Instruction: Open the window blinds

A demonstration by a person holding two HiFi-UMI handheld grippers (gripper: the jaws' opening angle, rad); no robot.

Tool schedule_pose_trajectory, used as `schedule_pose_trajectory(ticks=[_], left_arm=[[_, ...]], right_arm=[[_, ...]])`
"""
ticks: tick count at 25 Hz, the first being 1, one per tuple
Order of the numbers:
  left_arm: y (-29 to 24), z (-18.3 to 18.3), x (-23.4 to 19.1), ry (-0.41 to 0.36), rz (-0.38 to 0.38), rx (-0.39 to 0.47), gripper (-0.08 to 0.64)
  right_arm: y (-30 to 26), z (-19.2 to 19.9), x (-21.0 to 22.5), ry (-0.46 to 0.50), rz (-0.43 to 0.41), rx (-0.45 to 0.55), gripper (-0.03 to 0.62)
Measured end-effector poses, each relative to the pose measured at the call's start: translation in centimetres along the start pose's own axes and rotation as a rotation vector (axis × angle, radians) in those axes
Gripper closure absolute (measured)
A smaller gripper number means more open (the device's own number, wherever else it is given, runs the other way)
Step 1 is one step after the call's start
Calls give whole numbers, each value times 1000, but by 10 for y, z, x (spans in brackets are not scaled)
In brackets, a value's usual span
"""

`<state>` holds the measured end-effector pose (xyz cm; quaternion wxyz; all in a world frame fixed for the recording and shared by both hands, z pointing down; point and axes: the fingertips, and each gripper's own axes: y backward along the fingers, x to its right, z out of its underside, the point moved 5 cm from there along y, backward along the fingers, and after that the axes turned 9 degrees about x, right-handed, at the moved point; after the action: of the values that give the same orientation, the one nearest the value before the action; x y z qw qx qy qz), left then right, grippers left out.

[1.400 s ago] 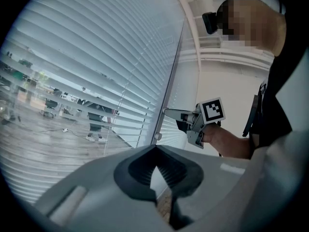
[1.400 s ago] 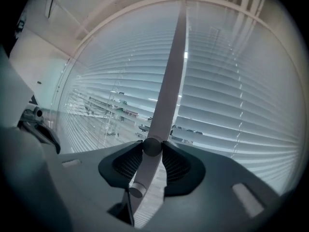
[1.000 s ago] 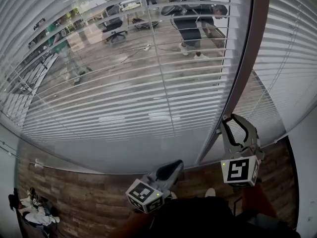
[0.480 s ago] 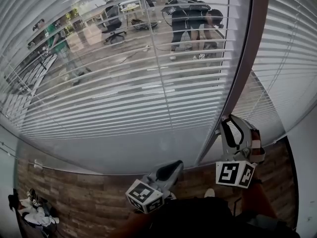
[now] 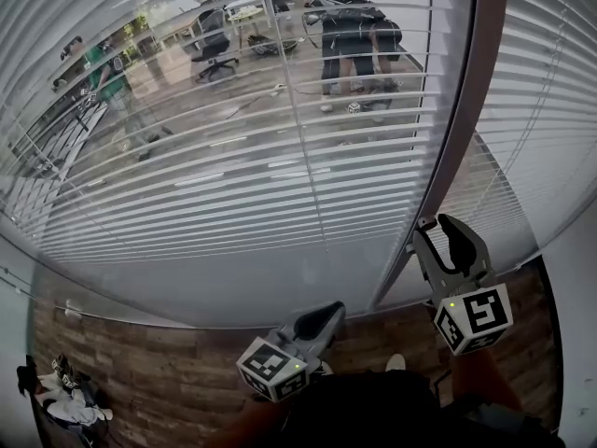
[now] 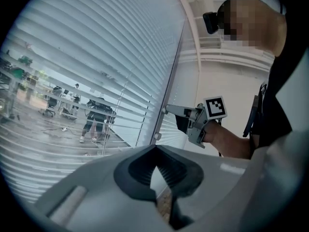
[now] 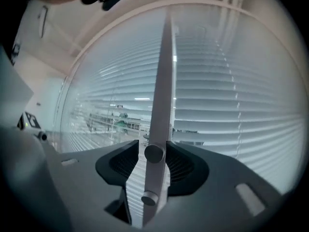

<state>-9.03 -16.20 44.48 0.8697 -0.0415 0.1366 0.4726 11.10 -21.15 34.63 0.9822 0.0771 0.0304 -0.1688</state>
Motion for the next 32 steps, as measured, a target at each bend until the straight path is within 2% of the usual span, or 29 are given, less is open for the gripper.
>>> schedule_pose_trajectory(ticks=[3, 4, 6, 21, 27, 32], left_arm=[[-5, -5, 0, 10, -1, 2, 560], [-2, -5, 1, 12, 2, -2, 560], [6, -3, 3, 7, 5, -4, 560], [-11, -15, -2, 6, -9, -4, 560], [-13, -6, -4, 6, -5, -3, 560], [-11, -15, -3, 6, -4, 0, 560]], right_arm=[[-2, 6, 9, -218, 8, 2, 391], [-2, 7, 8, -258, 9, 3, 393], [2, 7, 2, -279, 10, 7, 393], [-15, 1, 17, -172, 25, -34, 434], [-14, 8, 18, -103, 25, -50, 436], [-16, -2, 14, -7, 15, -73, 437]])
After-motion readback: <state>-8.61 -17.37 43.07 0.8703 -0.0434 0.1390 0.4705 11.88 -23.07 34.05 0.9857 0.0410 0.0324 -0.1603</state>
